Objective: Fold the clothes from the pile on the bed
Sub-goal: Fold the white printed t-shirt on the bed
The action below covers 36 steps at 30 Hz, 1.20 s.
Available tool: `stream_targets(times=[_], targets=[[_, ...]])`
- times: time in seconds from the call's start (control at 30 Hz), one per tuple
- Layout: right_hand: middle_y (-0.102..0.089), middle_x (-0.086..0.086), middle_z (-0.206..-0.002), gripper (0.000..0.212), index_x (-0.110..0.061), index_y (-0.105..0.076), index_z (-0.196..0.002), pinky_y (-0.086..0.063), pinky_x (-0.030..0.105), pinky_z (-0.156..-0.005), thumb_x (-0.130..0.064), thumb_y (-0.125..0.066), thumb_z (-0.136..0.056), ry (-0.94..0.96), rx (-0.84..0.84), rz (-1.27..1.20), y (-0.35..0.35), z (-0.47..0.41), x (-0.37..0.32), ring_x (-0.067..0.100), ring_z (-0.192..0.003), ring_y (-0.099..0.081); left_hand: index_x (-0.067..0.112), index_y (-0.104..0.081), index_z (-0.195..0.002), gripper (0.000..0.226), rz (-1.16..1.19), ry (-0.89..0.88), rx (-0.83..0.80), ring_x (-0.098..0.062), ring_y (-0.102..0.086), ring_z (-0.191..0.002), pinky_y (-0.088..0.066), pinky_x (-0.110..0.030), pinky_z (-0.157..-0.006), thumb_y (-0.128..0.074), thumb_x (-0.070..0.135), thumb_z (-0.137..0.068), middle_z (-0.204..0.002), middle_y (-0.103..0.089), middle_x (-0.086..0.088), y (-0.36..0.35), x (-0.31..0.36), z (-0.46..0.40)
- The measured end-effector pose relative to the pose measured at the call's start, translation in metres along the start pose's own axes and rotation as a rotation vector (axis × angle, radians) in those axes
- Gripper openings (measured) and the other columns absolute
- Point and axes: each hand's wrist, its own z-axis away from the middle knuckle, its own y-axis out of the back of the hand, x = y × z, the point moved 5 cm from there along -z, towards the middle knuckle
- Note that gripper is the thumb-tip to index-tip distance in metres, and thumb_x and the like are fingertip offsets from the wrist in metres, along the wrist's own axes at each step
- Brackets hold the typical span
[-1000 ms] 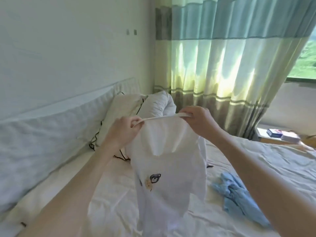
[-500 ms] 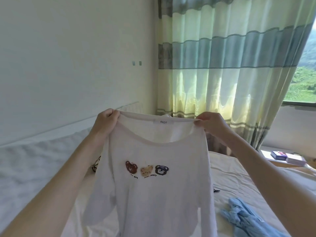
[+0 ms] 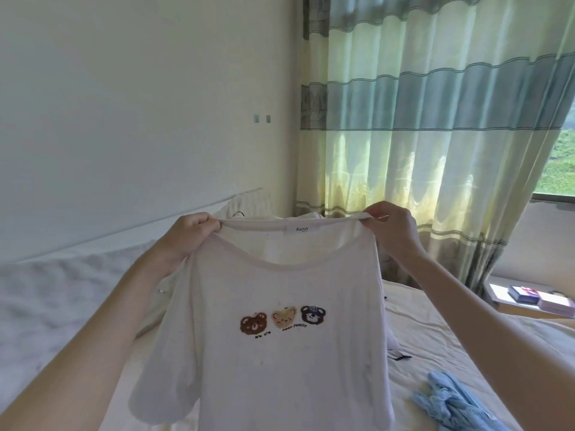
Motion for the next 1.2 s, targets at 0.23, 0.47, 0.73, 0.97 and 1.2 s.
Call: stream_targets(times=[0.23,0.47,0.73,0.97,1.2], targets=[[-0.057,0.012,-0.078,0.008,-0.005,-0.062,-0.081,-0.054,0.030,-0.065,-0.004,-0.057,-0.087,-0.478,-0.558,-0.391,-0.014,0.014,0.036,0.020,-0.065,-0.059,0.014,-0.059,-0.081,0.013,-0.010,0.119,-0.341,-0.010,-0.054,-0.060,-0.040,-0.022,-0.056,-0.057,0.023,-0.090,-0.073,-0.056,-0.004,-0.013,-0.021,0.015],[-0.070,0.011,-0.081,0.023,0.000,-0.067,-0.102,-0.055,0.025,-0.059,-0.014,-0.055,-0.088,-0.586,-0.788,-0.473,-0.015,0.038,0.061,0.018,-0.067,-0.068,-0.005,-0.059,-0.111,0.094,0.185,0.103,-0.613,-0.024,-0.065,-0.086,-0.053,-0.027,-0.068,-0.085,0.059,-0.048,-0.098,-0.067,-0.015,-0.026,-0.054,0.034],[-0.065,0.008,-0.081,0.010,-0.002,-0.057,-0.087,-0.054,0.026,-0.068,-0.003,-0.063,-0.081,-0.550,-1.110,-0.586,-0.017,0.073,0.080,0.017,-0.073,-0.065,0.012,-0.064,-0.081,0.014,-0.061,0.010,-0.273,-0.009,-0.055,-0.068,-0.043,-0.014,-0.059,-0.062,0.024,-0.088,-0.070,-0.062,0.003,-0.022,-0.078,0.044],[-0.054,-0.002,-0.062,0.014,-0.008,-0.066,-0.070,-0.037,0.015,-0.058,-0.010,-0.072,-0.082,-0.112,-0.407,-0.194,-0.015,0.075,0.103,0.011,-0.061,-0.045,0.031,-0.062,-0.066,0.019,-0.372,-0.117,0.019,-0.006,-0.043,-0.054,-0.030,-0.019,-0.054,-0.070,0.035,-0.082,-0.058,-0.055,0.004,-0.020,-0.079,0.061],[-0.051,-0.014,-0.051,0.028,-0.016,-0.062,-0.061,-0.033,0.017,-0.051,-0.030,-0.069,-0.084,-0.215,-0.429,-0.102,-0.040,0.102,0.142,0.006,-0.055,-0.042,0.014,-0.065,-0.073,0.026,-0.382,0.006,0.016,-0.015,-0.044,-0.065,-0.031,-0.028,-0.061,-0.062,0.036,-0.087,-0.068,-0.054,-0.017,-0.024,-0.112,0.111]])
